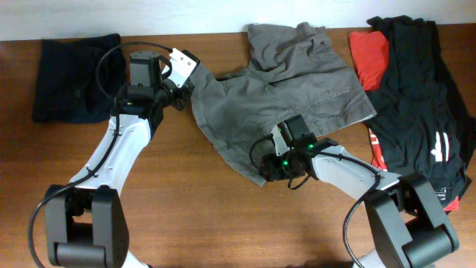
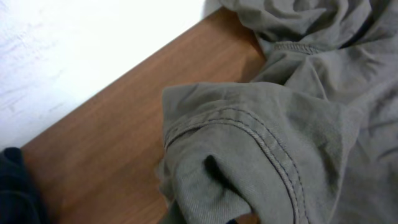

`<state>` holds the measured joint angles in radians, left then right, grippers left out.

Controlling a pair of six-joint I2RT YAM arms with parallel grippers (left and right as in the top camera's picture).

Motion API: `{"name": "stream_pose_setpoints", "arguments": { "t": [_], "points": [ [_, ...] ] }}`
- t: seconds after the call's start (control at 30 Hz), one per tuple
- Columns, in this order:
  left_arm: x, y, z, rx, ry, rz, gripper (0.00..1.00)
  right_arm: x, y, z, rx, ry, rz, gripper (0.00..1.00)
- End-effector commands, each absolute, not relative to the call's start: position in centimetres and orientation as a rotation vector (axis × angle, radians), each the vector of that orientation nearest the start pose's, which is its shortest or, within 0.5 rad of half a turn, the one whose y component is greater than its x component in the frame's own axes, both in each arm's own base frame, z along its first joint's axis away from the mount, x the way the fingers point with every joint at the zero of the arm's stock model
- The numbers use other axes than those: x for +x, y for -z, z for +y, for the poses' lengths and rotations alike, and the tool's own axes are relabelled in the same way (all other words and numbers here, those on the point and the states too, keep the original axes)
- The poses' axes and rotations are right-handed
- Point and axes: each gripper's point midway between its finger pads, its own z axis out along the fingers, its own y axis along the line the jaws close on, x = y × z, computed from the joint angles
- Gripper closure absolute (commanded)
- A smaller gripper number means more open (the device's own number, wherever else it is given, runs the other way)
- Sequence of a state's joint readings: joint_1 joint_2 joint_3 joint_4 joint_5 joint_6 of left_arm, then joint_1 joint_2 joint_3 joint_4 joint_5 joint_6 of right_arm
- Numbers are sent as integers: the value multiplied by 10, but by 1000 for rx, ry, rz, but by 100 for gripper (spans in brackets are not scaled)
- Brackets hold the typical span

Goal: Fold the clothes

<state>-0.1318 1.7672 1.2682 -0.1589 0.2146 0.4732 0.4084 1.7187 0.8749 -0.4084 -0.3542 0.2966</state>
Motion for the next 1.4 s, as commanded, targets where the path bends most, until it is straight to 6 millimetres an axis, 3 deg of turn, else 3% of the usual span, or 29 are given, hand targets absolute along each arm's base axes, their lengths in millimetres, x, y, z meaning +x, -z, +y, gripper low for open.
{"name": "stream_pose_setpoints", "arguments": {
  "t": [0.0,0.03,0.2,0.33,0.4,0.5,0.7,0.9,1.13,1.27,1.37],
  "points": [
    [498,-164,-102,758,51,2074,99,287,-3,189,-284,-635,2890,87],
    [497,-163,-102,758,51,2075,99,287,-3,187,-276,-630,2894,96],
    [498,-166,-100,752,42,2071,99,283,-11,166,-129,-628,2946,96],
    [498,-179,-89,714,-38,2067,99,283,-43,136,7,-630,2928,96],
    [495,-190,-81,689,-87,2068,99,282,-67,117,72,-618,2898,96],
    [481,-213,-61,631,-205,2087,99,272,-120,76,169,-559,2850,96],
    [458,-239,-42,581,-303,2102,99,252,-192,39,152,-389,2863,96],
    [439,-273,-30,522,-364,2062,99,250,-259,29,124,-297,2785,96],
    [411,-331,-7,401,-483,1951,99,258,-322,25,83,-260,2628,96],
    [390,-366,1,346,-509,1871,99,273,-353,24,26,-230,2526,96],
    [371,-392,5,309,-515,1802,99,296,-372,24,-14,-223,2448,96]
  ]
}}
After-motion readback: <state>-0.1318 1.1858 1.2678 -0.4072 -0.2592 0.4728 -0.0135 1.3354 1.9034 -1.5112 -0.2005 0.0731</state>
